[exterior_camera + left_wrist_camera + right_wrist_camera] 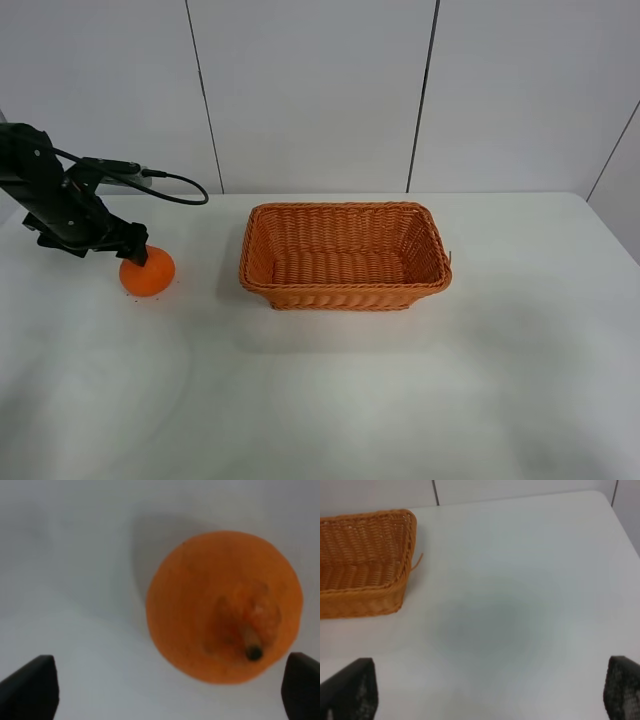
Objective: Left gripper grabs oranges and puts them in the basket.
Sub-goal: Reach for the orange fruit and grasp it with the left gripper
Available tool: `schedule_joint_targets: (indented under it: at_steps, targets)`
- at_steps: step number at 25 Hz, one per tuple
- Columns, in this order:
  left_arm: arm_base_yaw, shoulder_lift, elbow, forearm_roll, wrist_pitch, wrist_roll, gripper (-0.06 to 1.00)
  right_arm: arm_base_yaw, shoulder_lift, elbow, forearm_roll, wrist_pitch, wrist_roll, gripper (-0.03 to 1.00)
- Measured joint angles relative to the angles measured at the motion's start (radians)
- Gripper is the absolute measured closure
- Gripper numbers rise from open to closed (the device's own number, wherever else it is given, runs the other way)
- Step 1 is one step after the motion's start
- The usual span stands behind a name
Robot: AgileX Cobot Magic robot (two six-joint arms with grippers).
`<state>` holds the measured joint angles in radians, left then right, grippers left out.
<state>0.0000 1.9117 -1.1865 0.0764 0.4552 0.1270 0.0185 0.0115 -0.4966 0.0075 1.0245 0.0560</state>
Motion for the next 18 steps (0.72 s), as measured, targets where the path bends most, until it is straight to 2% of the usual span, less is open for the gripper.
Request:
schedule_joint_targets:
  at_steps: [5, 15, 18]
  targets:
    - [-0.008, 0.044, -0.005, -0.004, -0.044, 0.006, -0.05, 0.0, 0.0, 0.0, 0.0, 0.0, 0.0, 0.27]
    - [-0.073, 0.134, -0.023, -0.009, -0.092, 0.031, -0.05, 0.0, 0.0, 0.0, 0.0, 0.0, 0.0, 0.27]
    - [-0.073, 0.136, -0.023, -0.01, -0.092, 0.031, 0.01, 0.0, 0.0, 0.0, 0.0, 0.0, 0.0, 0.27]
